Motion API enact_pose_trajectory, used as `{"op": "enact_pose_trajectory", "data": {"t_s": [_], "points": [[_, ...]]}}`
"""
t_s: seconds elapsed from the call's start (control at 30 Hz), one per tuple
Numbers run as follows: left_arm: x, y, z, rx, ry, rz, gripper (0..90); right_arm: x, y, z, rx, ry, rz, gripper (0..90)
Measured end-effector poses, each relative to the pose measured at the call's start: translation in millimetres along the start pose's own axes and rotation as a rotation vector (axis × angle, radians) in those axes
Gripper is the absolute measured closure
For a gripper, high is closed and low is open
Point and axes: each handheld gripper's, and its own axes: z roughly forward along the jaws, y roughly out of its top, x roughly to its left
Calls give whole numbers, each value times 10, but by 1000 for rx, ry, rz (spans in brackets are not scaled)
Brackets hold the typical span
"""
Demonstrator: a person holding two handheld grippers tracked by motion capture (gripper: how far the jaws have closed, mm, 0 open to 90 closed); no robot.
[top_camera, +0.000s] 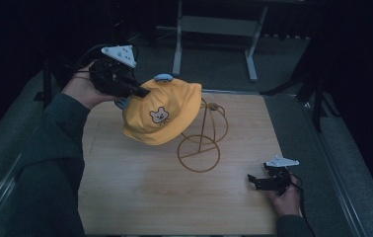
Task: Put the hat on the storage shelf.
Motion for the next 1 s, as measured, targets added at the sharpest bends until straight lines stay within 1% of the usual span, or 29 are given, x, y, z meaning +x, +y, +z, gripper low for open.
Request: {"op": "enact_pose_trajectory", "data": {"t_s": [0.13,0.27,0.37,0.47,0.67,0.7,1.0], "points": [[-6,31,12,-5,-8,9,797,0,0,0,0,0,0,110],[-16,50,11,-5,-6,14,797,0,0,0,0,0,0,110],[-34,98,10,-12,-10,26,797,0,0,0,0,0,0,109],[-40,117,19,-12,-12,27,797,1,0,0,0,0,0,110],[-53,171,56,-9,-16,38,797,0,0,0,0,0,0,110],[-66,197,77,-12,-22,43,797,2,-1,-1,0,-1,1,110],[-81,323,142,-17,-28,60,797,3,-4,-3,-1,-1,0,110]]}}
